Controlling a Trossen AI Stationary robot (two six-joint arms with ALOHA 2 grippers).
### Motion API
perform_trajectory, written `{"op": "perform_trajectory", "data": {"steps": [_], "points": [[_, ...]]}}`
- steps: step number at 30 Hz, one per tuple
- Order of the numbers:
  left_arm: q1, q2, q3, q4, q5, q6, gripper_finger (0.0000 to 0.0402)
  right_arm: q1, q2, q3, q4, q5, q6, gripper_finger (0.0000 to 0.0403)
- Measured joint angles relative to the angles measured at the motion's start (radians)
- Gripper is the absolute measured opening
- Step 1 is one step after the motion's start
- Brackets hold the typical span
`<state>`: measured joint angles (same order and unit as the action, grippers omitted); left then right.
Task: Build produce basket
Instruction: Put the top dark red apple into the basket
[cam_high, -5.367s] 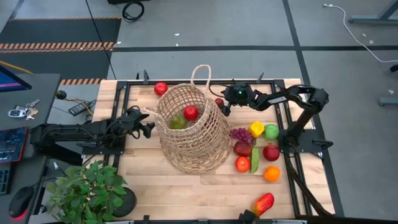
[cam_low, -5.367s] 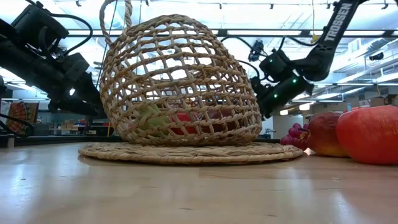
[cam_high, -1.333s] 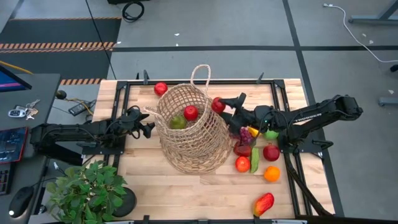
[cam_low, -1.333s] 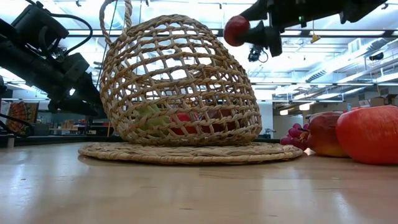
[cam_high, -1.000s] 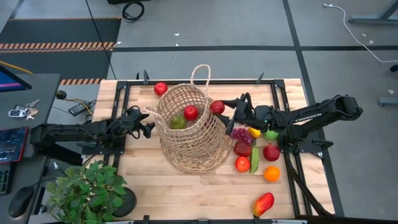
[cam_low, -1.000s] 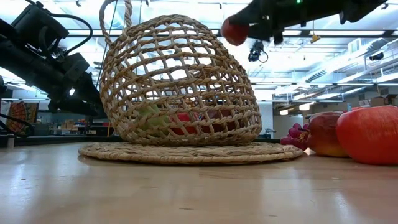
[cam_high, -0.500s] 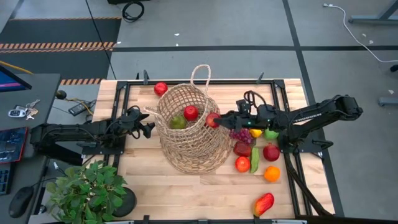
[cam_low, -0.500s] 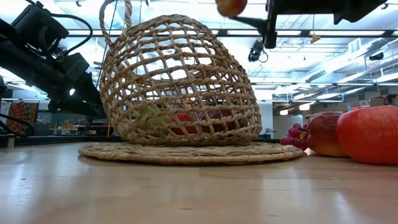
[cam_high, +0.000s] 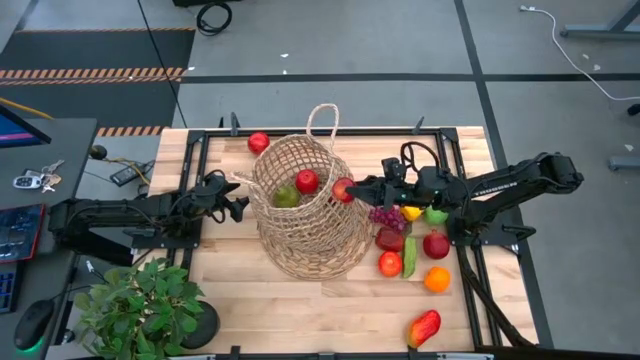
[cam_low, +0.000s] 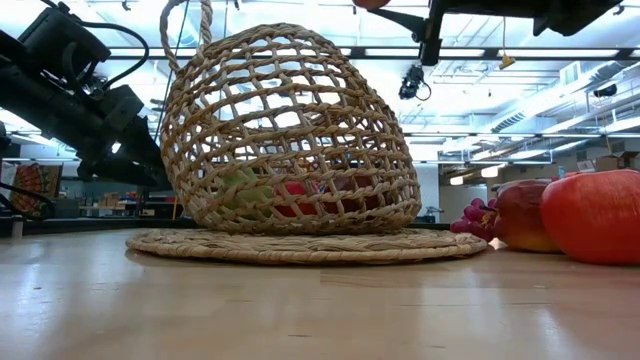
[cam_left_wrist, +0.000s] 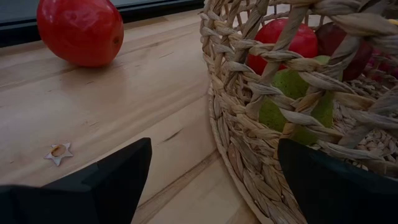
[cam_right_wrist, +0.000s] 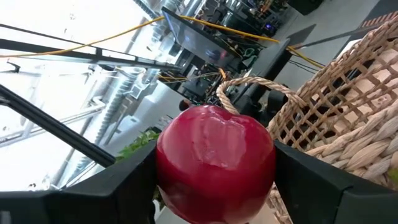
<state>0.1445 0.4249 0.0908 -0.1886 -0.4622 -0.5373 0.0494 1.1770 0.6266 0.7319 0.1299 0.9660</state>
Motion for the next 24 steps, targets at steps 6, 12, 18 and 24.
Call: {"op": "perform_trajectory", "data": {"steps": [6,12,18,24], "points": [[0.000,0.000,0.000,0.000,0.000,0.000,0.0357,-0.018,0.000,0.000,0.000,0.049,-0.321,0.0294],[0.000,0.000,0.000,0.000,0.000,0.000,0.0357,-0.046,0.000,0.010,-0.019,0.041,-0.435,0.0294],[0.000,0.000,0.000,0.000,0.000,0.000,0.0357,-0.057,0.000,0.100,-0.174,-0.023,-0.503,0.0294],[0.000,0.000,0.000,0.000,0.000,0.000,0.0357,-0.060,0.084,0.224,-0.289,-0.015,-0.525,0.0294]]}}
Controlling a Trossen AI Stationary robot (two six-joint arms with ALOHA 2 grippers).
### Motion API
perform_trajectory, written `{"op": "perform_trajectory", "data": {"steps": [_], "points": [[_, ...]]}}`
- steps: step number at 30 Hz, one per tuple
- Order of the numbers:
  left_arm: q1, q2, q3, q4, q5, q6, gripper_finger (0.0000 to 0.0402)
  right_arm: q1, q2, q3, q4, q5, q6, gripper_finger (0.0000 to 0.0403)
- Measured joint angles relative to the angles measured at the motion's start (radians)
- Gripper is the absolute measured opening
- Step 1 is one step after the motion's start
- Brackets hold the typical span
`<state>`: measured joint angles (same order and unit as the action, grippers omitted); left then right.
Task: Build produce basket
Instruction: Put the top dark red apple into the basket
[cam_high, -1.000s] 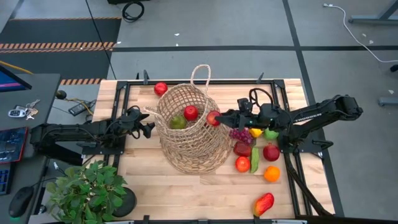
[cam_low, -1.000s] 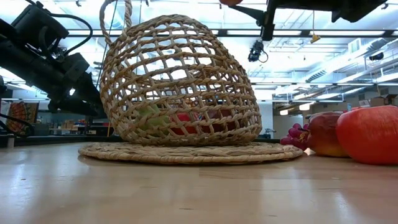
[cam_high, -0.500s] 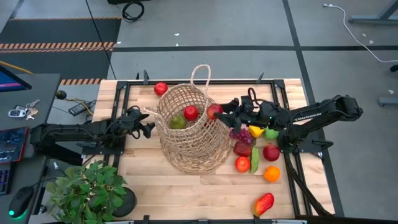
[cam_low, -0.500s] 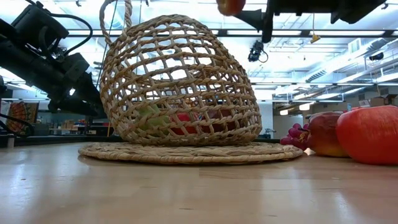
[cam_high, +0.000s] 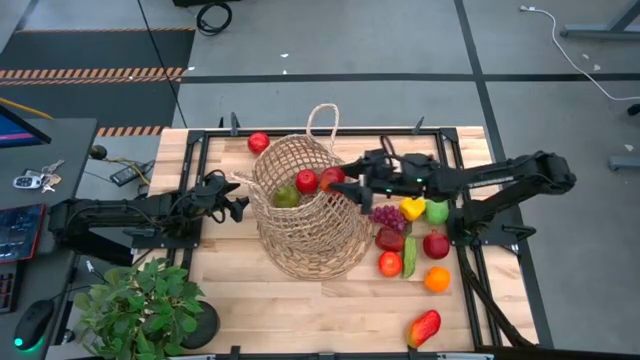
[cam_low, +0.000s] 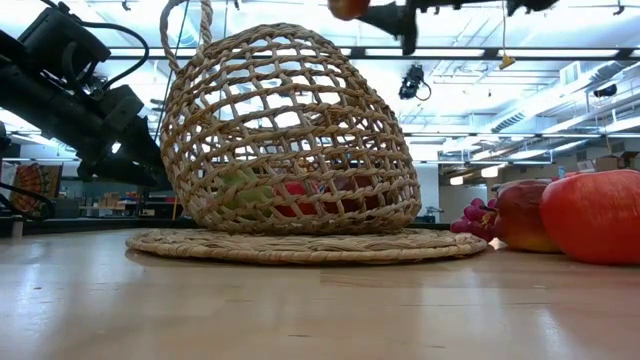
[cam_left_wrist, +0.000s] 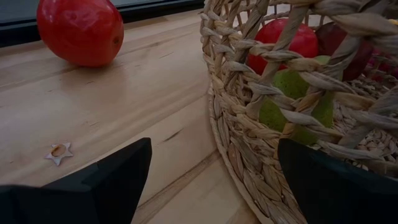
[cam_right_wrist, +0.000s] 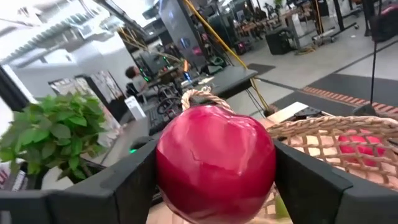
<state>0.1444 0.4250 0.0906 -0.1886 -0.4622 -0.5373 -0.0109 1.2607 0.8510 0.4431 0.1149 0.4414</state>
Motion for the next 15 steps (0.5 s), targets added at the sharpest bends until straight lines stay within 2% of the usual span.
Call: {"op": "perform_trajectory", "data": {"steps": [6,15], "points": [[0.000,0.000,0.000,0.000,0.000,0.000,0.0357,-0.011,0.154,0.134,-0.040,-0.009,-0.049,0.0294],[0.000,0.000,0.000,0.000,0.000,0.000,0.0357,-0.050,0.330,0.418,-0.295,-0.012,-0.152,0.0294]]}}
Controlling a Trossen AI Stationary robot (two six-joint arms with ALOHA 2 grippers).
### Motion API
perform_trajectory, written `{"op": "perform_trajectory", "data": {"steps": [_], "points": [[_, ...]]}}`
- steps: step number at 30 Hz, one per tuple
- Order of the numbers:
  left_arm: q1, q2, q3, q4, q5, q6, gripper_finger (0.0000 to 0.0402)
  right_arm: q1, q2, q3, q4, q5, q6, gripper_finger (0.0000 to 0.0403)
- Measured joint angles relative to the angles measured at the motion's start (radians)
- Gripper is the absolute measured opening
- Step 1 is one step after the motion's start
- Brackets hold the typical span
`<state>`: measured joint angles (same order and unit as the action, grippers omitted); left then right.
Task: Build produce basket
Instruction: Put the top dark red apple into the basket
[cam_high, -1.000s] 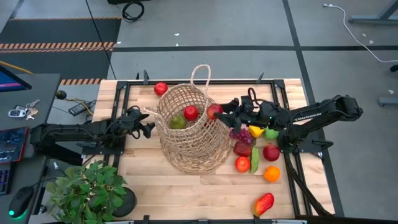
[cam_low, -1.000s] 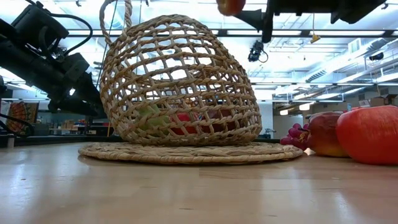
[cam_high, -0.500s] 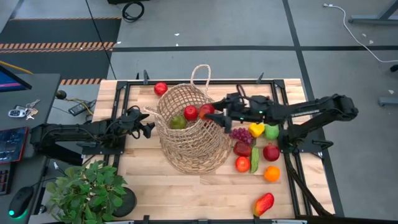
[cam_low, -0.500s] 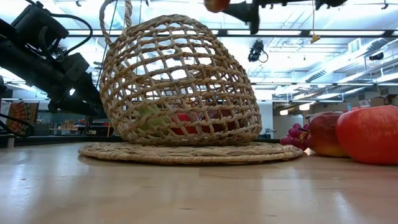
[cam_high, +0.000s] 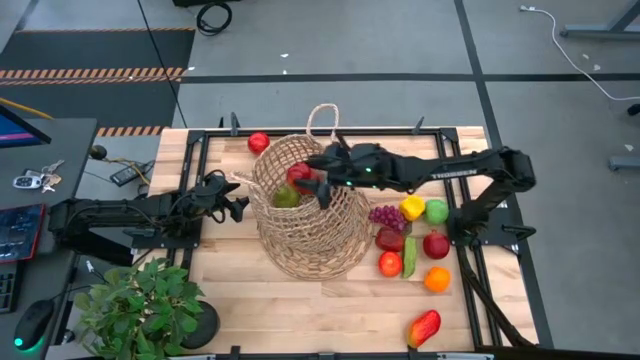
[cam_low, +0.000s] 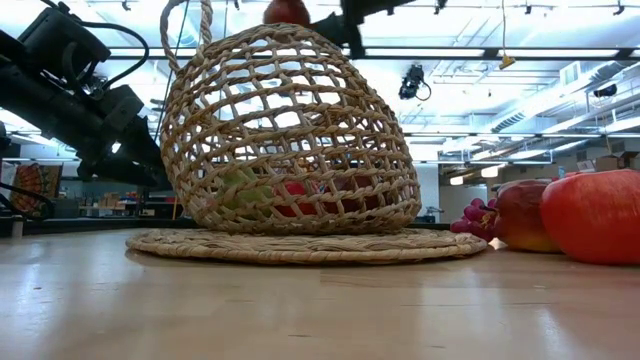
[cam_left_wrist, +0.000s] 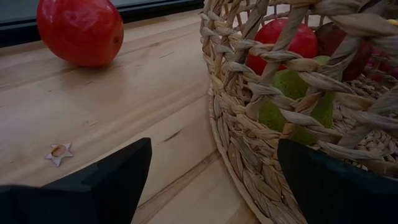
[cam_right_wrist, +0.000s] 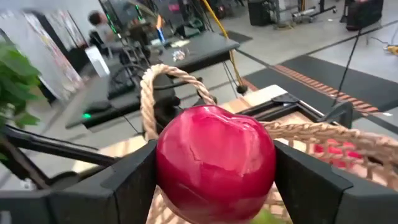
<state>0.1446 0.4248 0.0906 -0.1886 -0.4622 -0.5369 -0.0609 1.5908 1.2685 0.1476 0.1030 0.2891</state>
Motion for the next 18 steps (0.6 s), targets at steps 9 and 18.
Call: {"op": "perform_trajectory", "data": {"steps": [9,18], "points": [[0.000,0.000,0.000,0.000,0.000,0.000,0.0357,-0.041,0.143,0.247,-0.307,-0.001,-0.113,0.0294],[0.000,0.000,0.000,0.000,0.000,0.000,0.0357,-0.074,0.277,0.412,-0.478,-0.021,-0.162,0.0294]]}}
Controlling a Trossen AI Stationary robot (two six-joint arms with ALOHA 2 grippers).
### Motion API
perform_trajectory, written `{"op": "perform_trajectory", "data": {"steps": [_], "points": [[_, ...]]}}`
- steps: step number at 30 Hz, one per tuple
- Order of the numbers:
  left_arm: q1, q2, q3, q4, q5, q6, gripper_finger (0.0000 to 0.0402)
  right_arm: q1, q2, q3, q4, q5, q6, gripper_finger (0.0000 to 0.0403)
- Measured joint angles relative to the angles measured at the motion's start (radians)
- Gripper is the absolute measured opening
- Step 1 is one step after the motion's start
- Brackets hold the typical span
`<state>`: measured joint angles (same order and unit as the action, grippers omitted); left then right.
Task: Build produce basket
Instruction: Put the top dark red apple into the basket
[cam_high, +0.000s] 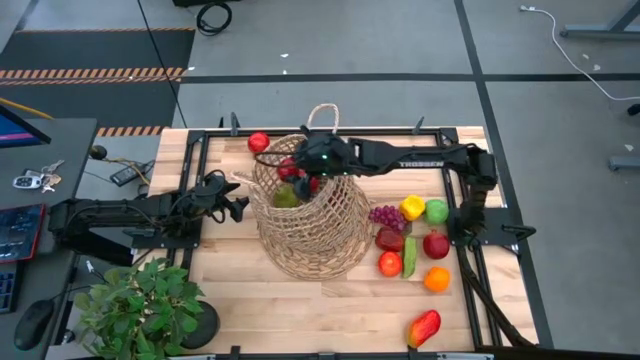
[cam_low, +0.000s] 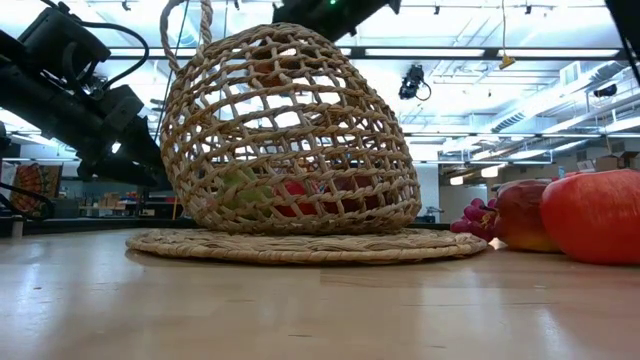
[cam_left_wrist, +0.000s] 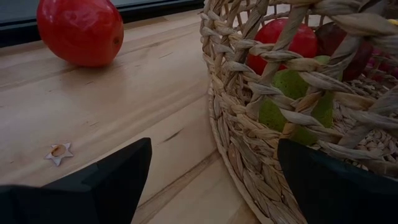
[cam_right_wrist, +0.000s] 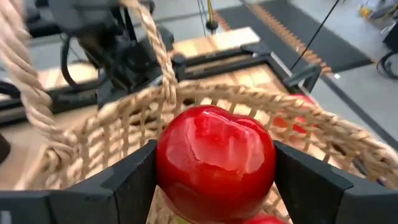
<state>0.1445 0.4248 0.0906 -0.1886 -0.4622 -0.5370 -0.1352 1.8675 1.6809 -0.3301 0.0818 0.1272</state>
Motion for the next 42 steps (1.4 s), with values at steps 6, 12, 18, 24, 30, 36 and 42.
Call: {"op": "perform_trajectory", "data": {"steps": [6,12,18,24,30,36,42], "points": [[0.000,0.000,0.000,0.000,0.000,0.000,0.0357,-0.015,0.089,0.120,-0.142,-0.052,-0.019,0.0294],[0.000,0.000,0.000,0.000,0.000,0.000,0.0357,-0.025,0.164,0.209,-0.222,-0.097,-0.055,0.0294],[0.000,0.000,0.000,0.000,0.000,0.000,0.0357,-0.027,0.251,0.274,-0.277,-0.131,-0.081,0.0294],[0.000,0.000,0.000,0.000,0.000,0.000,0.0357,-0.027,0.277,0.284,-0.325,-0.136,-0.109,0.0294],[0.000,0.000,0.000,0.000,0.000,0.000,0.0357,-0.027,0.275,0.279,-0.302,-0.136,-0.131,0.0294],[0.000,0.000,0.000,0.000,0.000,0.000,0.0357,-0.027,0.274,0.279,-0.268,-0.136,-0.137,0.0294],[0.000,0.000,0.000,0.000,0.000,0.000,0.0357,-0.030,0.274,0.279,-0.260,-0.136,-0.138,0.0294]]}}
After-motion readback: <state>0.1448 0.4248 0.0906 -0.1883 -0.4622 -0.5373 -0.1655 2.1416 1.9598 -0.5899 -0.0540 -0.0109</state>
